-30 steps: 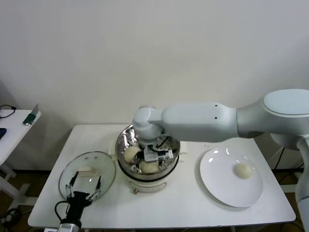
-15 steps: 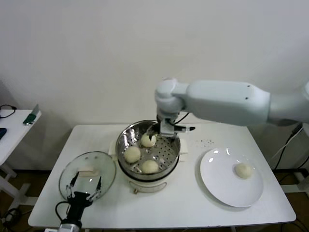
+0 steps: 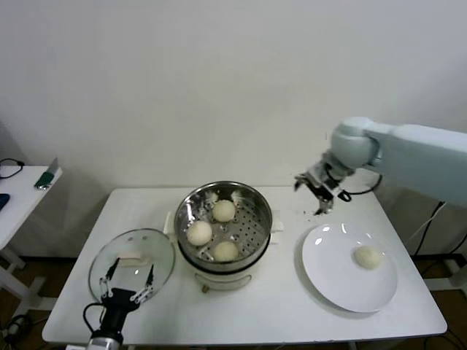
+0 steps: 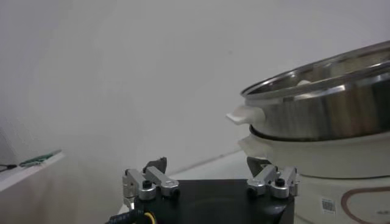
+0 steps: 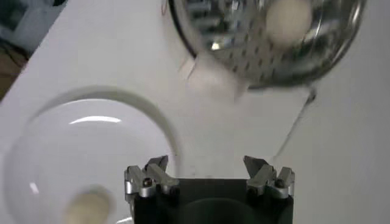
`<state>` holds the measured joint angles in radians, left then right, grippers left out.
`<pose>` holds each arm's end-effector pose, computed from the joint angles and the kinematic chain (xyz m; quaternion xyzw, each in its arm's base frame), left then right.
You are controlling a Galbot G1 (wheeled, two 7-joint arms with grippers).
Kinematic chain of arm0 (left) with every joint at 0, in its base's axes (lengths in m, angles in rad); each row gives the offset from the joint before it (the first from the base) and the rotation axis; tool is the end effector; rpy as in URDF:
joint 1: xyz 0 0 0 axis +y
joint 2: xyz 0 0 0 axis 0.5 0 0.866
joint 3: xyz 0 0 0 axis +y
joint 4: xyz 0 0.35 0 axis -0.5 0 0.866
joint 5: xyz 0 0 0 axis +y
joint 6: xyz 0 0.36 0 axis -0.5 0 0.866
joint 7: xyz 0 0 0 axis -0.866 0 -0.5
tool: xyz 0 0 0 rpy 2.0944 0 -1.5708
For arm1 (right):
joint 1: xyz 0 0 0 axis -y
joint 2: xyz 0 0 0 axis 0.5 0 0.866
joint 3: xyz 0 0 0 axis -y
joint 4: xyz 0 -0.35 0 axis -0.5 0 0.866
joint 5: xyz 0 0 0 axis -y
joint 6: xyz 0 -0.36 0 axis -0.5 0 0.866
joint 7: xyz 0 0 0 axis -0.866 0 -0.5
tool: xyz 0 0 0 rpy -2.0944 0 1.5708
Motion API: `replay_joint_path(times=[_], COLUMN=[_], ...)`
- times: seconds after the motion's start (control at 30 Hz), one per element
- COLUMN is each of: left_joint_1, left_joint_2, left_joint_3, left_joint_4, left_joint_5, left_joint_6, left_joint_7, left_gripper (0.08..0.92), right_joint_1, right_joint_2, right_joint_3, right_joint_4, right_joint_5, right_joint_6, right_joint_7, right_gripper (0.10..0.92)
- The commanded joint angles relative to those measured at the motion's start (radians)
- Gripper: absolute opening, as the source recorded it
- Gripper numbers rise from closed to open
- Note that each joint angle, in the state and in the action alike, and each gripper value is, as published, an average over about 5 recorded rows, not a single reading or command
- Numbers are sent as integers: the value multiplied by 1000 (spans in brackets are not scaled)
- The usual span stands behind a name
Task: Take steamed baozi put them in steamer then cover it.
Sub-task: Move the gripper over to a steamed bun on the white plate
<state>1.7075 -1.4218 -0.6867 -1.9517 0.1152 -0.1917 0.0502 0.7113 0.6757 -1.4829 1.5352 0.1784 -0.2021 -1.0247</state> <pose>0.1343 0.0858 -0.3647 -0.0144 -0.9857 -0.1620 0.0440 0.5013 -0.0791 -0.0593 0.5277 -0.4640 0.6373 0.3163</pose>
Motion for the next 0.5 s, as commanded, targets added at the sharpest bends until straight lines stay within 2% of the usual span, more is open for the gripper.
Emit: replay_joint_path(times=[0.03,0.23,0.5], left_joint_1=[9,9,16], left_joint_2=[0,0,-9], left_joint_3=[-2,-2,-2], left_joint_4=[-18,-18,-15], left_joint_5=[-1,3,18], left_joint_6=[3,4,4], left_joint_7=[0,-1,-3], left_gripper=[823,823,823], right_joint_1=[-356,-660,-711], right_joint_2=[-281,-282,-192], right_joint_3=[197,474,543], right_joint_4=[-27,-147,-316], right_joint_5=[-43,-156,-226], right_joint_6=[-210,-128,-65], right_joint_7=[-24,-42,-58], right_gripper=[823,823,823])
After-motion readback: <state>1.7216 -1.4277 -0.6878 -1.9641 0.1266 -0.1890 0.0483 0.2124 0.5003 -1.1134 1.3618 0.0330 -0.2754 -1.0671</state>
